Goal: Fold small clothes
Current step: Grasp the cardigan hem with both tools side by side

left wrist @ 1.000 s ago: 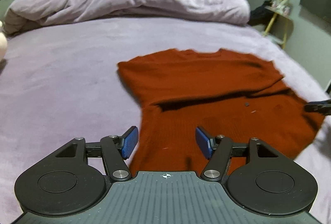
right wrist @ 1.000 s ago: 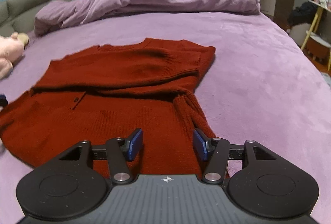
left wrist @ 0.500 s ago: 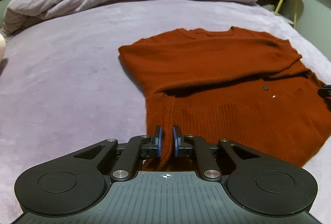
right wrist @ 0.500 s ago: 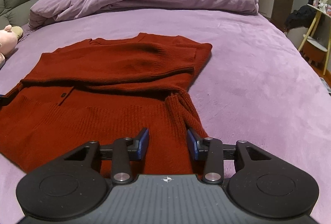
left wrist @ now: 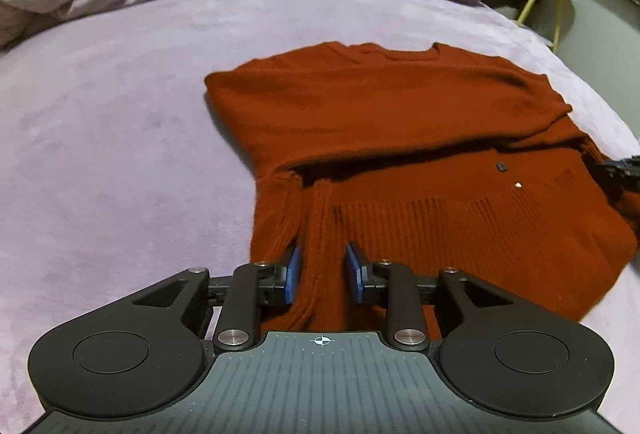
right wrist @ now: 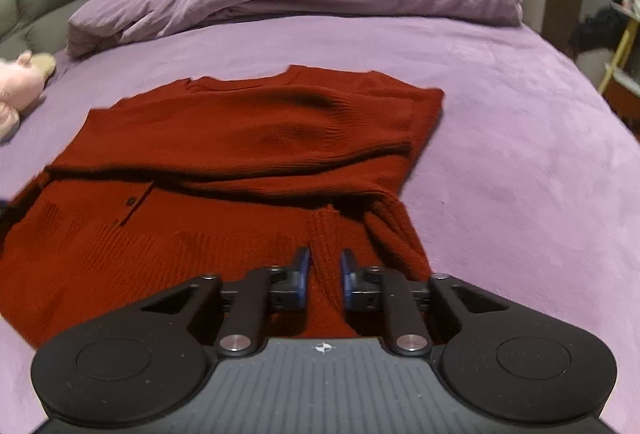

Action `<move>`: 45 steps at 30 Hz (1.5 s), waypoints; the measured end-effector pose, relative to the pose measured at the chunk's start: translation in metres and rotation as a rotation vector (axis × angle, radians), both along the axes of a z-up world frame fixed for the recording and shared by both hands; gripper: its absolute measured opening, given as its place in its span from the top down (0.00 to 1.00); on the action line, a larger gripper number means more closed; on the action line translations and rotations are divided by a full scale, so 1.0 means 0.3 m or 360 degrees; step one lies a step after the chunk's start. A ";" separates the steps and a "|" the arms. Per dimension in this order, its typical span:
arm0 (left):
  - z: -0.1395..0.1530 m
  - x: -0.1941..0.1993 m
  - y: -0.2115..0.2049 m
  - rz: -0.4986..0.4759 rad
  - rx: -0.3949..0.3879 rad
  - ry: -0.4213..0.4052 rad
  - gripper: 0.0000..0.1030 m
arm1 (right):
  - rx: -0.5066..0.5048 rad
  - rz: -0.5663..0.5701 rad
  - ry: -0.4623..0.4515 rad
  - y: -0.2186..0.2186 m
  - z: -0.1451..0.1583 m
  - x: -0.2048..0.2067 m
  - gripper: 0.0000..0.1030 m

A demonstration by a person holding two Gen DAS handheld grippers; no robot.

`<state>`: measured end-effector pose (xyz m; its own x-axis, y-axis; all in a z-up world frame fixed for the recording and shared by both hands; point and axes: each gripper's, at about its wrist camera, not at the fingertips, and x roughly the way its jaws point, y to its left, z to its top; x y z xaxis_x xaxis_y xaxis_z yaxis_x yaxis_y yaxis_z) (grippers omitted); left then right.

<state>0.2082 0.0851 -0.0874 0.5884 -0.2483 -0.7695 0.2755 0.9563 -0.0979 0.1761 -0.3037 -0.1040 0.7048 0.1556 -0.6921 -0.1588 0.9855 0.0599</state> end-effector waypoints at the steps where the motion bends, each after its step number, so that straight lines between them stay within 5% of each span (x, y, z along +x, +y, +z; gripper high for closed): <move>1: -0.001 0.009 0.002 0.0011 -0.0012 0.0013 0.71 | -0.0041 0.0021 -0.0015 0.014 0.004 -0.007 0.89; 2: -0.001 0.014 0.003 0.0012 -0.0021 0.0018 0.71 | -0.0069 0.0034 -0.0029 0.024 0.010 -0.012 0.89; 4: -0.002 0.024 -0.001 -0.0002 -0.0015 0.0019 0.93 | -0.0073 0.0048 -0.0065 0.033 0.033 -0.025 0.90; 7: 0.033 0.017 -0.012 -0.0021 0.0002 -0.0030 0.93 | 0.0001 0.0048 -0.0150 0.027 0.094 -0.044 0.90; 10: 0.135 0.005 0.012 -0.0009 -0.0116 -0.0177 0.93 | 0.0113 0.0017 -0.0270 0.003 0.180 -0.041 0.90; 13: 0.230 0.028 0.058 0.0099 -0.0241 -0.0325 0.93 | 0.0242 -0.0053 -0.0352 -0.037 0.247 -0.001 0.91; 16: 0.254 0.103 0.076 0.0209 -0.0206 -0.0404 0.93 | 0.0223 -0.0132 -0.0402 -0.044 0.270 0.068 0.91; 20: 0.154 0.241 0.082 0.0341 -0.0155 -0.0312 0.93 | 0.0175 -0.0273 -0.0334 -0.045 0.221 0.196 0.91; 23: 0.053 0.303 0.077 0.0387 -0.0120 -0.0185 0.92 | 0.0178 -0.0346 -0.0151 -0.049 0.131 0.295 0.90; 29: -0.014 0.285 0.129 0.0365 -0.0215 -0.0083 0.61 | 0.0304 -0.0300 0.0032 -0.078 0.038 0.344 0.84; 32: -0.029 0.295 0.134 0.0347 -0.0291 -0.0038 0.69 | 0.0342 -0.0237 0.0060 -0.078 0.032 0.342 0.81; 33: -0.033 0.300 0.130 0.0341 -0.0308 -0.0029 0.82 | 0.0325 -0.0225 0.0062 -0.067 0.030 0.336 0.81; 36: -0.032 0.296 0.109 0.0337 -0.0264 -0.0039 0.90 | 0.0234 -0.0198 0.0036 -0.033 0.025 0.339 0.86; 41: 0.121 0.251 0.112 0.0356 -0.0332 -0.0184 0.92 | 0.0092 -0.0182 -0.0109 0.008 0.075 0.301 0.92; 45: 0.294 0.277 0.108 0.0343 -0.0403 -0.0394 0.92 | 0.0198 -0.0283 -0.0367 -0.046 0.223 0.267 0.94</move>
<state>0.2912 0.1174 0.0007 0.8072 -0.2624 -0.5287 0.1164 0.9489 -0.2933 0.2563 -0.3176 -0.0371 0.8647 0.0893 -0.4944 -0.0079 0.9864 0.1644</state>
